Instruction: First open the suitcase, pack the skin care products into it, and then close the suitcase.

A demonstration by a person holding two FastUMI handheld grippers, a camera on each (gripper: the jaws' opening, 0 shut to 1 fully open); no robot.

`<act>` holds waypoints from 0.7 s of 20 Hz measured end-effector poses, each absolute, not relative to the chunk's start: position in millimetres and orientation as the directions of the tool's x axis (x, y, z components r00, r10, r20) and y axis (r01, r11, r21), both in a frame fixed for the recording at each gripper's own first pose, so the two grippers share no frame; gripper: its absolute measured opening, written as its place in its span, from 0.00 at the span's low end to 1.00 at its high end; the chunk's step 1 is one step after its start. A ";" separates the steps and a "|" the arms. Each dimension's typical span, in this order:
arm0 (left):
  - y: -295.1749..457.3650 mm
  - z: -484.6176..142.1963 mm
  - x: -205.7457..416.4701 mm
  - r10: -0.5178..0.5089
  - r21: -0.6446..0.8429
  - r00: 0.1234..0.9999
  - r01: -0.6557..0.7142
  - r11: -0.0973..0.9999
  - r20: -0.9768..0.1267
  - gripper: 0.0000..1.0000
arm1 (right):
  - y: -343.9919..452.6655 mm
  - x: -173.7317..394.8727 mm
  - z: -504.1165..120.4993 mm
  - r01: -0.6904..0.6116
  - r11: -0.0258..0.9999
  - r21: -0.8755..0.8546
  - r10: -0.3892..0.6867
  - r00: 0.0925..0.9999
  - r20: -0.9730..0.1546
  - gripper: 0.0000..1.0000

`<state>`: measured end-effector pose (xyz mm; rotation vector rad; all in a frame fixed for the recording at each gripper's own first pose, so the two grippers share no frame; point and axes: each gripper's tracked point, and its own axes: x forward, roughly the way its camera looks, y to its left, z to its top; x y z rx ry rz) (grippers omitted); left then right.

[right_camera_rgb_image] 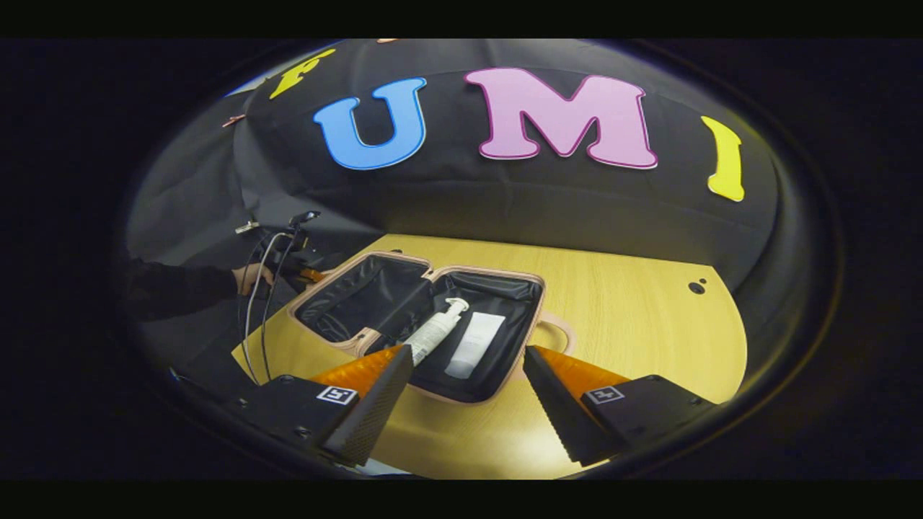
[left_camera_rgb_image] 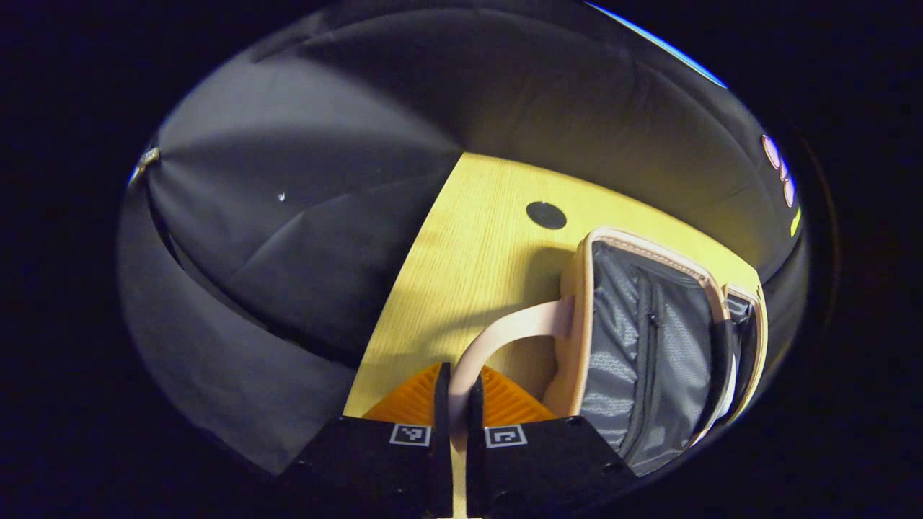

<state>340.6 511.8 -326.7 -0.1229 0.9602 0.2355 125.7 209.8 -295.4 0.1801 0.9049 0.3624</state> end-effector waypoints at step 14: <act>320.8 3.0 311.3 -0.016 0.079 0.883 0.060 0.995 -0.469 0.10 | 141.0 127.4 -259.3 -0.151 0.957 0.249 0.286 0.658 -0.696 0.98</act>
